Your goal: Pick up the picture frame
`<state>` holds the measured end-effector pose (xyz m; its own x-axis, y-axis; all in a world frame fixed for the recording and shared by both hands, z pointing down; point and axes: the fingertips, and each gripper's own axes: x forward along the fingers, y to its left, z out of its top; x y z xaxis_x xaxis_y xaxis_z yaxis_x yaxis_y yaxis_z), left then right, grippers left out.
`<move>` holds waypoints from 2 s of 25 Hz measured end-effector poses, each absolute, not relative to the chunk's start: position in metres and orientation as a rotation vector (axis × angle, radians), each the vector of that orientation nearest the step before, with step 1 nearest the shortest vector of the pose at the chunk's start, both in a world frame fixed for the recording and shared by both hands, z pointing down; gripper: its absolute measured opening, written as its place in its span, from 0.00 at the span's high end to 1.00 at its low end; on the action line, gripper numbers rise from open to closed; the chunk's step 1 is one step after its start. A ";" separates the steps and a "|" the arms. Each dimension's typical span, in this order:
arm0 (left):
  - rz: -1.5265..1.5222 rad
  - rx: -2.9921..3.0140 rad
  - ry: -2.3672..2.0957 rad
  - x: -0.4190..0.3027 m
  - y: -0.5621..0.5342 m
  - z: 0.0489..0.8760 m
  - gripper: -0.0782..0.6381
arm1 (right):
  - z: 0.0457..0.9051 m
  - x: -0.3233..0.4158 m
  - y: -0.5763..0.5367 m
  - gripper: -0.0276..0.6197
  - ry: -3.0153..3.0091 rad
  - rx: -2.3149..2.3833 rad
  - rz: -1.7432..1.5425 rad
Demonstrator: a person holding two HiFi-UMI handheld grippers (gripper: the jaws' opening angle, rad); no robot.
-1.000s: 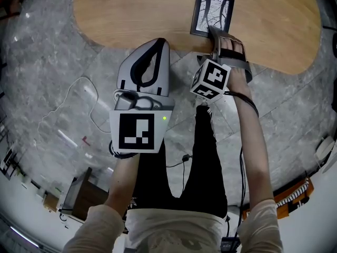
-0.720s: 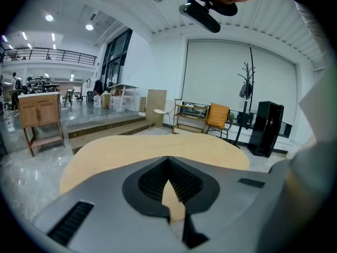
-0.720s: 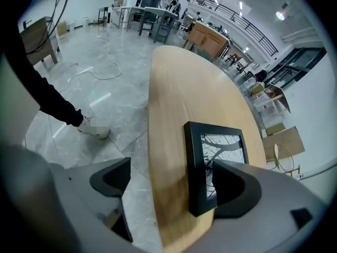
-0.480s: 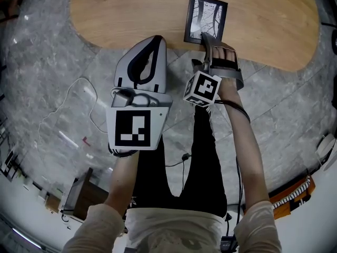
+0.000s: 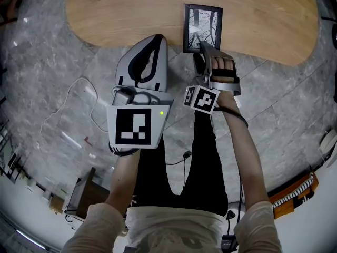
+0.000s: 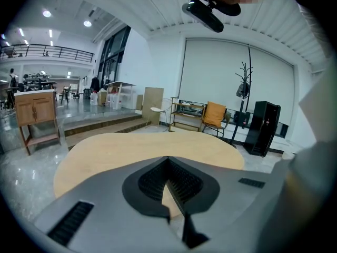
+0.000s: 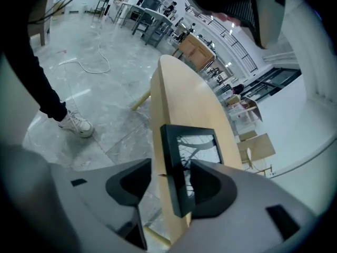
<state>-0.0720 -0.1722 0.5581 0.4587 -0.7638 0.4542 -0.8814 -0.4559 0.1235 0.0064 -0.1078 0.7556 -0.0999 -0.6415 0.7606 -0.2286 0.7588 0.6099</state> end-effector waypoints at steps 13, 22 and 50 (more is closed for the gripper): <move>0.498 2.371 -1.392 -0.075 -0.176 0.562 0.88 | 0.747 0.009 -0.117 0.75 -1.634 0.799 -0.478; 0.495 2.375 -1.405 -0.081 -0.174 0.555 0.88 | 0.729 0.005 -0.122 0.80 -1.631 0.851 -0.490; 0.147 2.446 -1.705 -0.092 -0.188 0.193 0.88 | 0.171 0.039 -0.208 0.84 -1.924 1.760 -0.534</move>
<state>-0.0919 -0.1883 0.1928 0.3466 -0.9226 0.1691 -0.9380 -0.3392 0.0718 0.0387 -0.2077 0.1712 -0.0619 -0.9945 0.0839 -0.8092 0.0992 0.5791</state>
